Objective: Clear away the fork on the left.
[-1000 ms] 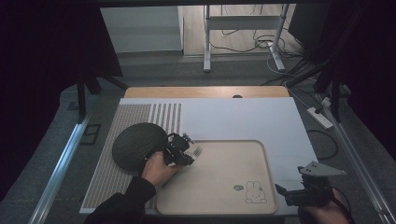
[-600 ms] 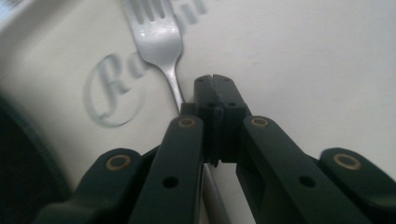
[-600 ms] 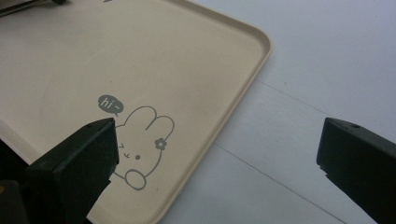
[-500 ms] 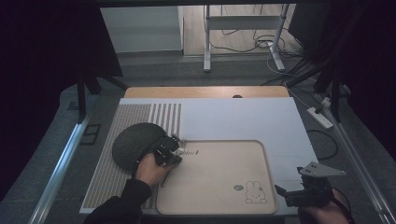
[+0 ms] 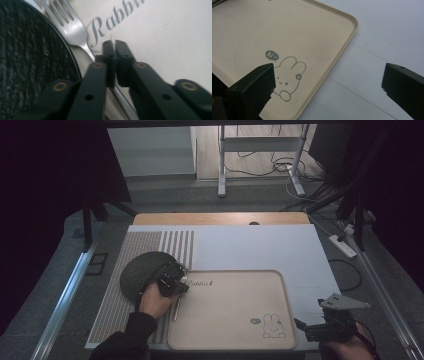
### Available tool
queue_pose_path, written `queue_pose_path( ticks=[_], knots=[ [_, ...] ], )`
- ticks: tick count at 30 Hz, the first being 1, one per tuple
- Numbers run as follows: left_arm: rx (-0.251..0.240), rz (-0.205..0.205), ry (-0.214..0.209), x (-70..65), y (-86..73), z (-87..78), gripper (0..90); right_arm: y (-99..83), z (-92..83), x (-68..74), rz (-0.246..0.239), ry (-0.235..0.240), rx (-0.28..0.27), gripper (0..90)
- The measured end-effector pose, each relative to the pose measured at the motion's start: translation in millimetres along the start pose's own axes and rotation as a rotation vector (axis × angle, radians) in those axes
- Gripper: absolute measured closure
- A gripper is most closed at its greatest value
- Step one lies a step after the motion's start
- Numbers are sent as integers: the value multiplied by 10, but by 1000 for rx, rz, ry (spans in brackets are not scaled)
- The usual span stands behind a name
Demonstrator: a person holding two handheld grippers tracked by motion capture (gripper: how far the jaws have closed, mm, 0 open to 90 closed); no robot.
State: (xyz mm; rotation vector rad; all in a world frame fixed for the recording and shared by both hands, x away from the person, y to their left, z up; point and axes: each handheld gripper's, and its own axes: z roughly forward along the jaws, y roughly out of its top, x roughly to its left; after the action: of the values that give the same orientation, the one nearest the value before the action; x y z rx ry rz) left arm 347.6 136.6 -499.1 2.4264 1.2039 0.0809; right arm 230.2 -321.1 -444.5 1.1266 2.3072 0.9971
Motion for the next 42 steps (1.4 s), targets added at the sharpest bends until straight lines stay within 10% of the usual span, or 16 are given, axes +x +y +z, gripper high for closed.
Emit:
queue_pose_path(
  ticks=[28, 42],
  knots=[
    [-270, 3, -137, 133, -237, -437, 36, -1, -4, -21, 21, 14, -2, 0],
    [-417, -84, -137, 173, -491, -654, 0, -5, -9, -18, 20, 13, -4, 0]
  ],
)
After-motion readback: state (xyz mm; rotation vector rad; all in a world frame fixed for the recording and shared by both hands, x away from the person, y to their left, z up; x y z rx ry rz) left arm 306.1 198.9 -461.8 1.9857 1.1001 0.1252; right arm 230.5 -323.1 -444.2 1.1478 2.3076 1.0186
